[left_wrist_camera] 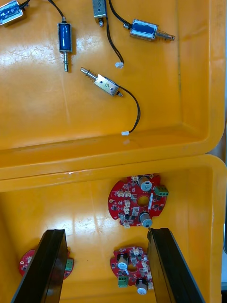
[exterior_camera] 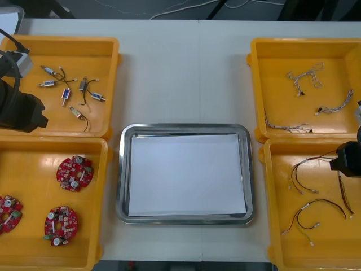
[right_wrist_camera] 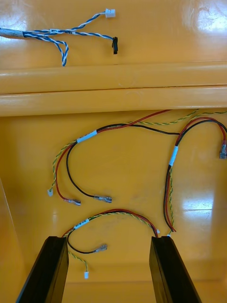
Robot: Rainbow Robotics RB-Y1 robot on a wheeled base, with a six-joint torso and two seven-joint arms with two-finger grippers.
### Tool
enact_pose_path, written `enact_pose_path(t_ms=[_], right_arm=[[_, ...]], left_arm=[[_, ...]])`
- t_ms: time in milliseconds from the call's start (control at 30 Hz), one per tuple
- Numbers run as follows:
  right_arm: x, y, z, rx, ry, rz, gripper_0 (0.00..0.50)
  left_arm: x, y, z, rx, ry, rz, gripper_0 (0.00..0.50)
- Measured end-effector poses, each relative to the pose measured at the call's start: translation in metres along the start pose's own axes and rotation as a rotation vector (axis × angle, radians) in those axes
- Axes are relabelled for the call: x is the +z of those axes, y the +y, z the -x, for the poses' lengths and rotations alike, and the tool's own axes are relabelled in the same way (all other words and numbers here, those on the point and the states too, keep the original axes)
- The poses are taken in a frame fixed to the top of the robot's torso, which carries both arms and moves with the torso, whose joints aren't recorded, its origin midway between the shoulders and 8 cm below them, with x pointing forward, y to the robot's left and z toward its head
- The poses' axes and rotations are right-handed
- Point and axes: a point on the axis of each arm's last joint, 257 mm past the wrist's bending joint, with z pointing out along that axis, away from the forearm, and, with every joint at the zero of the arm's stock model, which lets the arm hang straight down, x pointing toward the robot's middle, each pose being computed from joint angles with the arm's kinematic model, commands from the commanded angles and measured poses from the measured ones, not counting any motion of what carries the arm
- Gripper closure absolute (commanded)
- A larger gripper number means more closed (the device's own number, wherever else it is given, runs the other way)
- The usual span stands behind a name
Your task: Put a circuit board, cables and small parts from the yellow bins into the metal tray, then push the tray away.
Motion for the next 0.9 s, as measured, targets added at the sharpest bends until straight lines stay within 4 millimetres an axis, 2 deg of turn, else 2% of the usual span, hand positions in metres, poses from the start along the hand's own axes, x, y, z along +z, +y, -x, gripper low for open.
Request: enact_pose_path(t_ms=[200,367,500,700,900], right_arm=[[0.000,0.001,0.000,0.001,0.000,0.002,0.000],[-0.005,-0.002,-0.002,-0.001,0.002,-0.010,0.000],[-0.007,-0.003,-0.006,0.000,0.015,-0.017,0.000],[-0.001,0.006,-0.016,0.181,0.034,0.012,0.000],[0.006,0.017,-0.030,0.273,0.063,0.044,0.000]], left_arm=[[0.000,0.000,0.000,0.000,0.001,0.000,0.000],[0.008,0.001,-0.013,-0.009,0.032,-0.002,0.000],[0.009,0.001,-0.016,-0.009,0.039,-0.005,0.000],[0.009,-0.005,-0.021,0.001,0.056,-0.032,0.000],[0.012,-0.004,-0.041,-0.013,0.106,-0.065,0.000]])
